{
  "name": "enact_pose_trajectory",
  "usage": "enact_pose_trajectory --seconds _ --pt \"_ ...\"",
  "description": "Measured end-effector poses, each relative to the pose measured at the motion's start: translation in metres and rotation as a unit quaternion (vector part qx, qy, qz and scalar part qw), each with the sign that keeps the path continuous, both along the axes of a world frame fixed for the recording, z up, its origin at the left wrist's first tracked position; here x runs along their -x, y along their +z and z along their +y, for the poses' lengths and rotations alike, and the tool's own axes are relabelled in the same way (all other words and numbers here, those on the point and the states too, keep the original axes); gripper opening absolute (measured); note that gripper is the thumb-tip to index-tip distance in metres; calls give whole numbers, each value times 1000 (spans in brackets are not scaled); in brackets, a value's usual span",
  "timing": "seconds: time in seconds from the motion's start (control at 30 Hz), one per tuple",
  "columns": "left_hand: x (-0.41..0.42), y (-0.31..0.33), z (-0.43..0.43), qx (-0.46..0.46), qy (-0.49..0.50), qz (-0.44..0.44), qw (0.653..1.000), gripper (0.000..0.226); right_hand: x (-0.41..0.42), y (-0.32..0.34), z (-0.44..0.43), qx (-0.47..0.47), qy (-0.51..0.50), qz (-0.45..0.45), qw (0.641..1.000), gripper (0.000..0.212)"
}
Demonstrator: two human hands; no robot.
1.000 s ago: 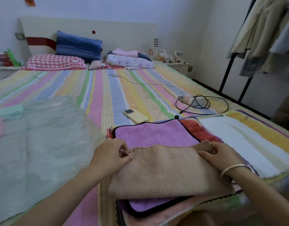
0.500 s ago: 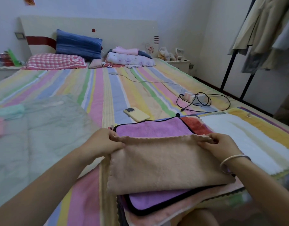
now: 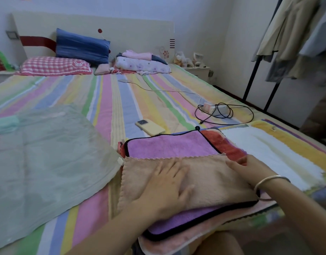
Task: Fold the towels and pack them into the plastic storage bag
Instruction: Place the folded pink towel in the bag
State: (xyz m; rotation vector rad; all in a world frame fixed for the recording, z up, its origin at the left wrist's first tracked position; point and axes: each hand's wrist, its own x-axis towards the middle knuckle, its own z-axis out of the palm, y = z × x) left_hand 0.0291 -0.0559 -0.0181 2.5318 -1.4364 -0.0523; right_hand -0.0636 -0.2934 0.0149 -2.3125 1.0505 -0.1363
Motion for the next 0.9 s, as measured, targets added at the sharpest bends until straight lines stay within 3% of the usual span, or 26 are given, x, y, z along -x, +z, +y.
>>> enact_pose_trajectory --seconds 0.03,0.13,0.23,0.3,0.33,0.4,0.47,0.53,0.6,0.73,0.9 --pt "0 -6 -4 -21 5 8 1000 97 4 1 1 -43 7 -18 999 38" --pt "1 -15 -7 -39 12 7 999 106 16 12 13 -167 77 -34 982 54" --pt "3 -14 -6 -31 11 8 999 107 18 32 32 -189 137 -63 970 51" --pt "-1 -12 -3 31 -2 42 999 95 9 50 50 -184 133 -132 965 43" --pt "-3 -8 1 111 0 94 989 79 2 59 61 -183 133 -168 959 42" --pt "-7 6 14 292 76 200 932 45 -10 73 89 -185 167 -223 942 45" --pt "-16 21 35 399 211 354 819 30 -22 73 122 -175 232 -238 927 46" --pt "-24 35 59 416 300 498 698 24 -34 56 153 -127 297 -209 923 43" --pt "-26 41 79 372 325 560 665 29 -41 33 176 -120 331 -170 920 44" --pt "-24 29 88 342 312 558 688 36 -38 11 178 -159 286 -206 922 27" --pt "-23 19 79 334 276 415 800 33 -20 3 144 23 117 -216 969 14"
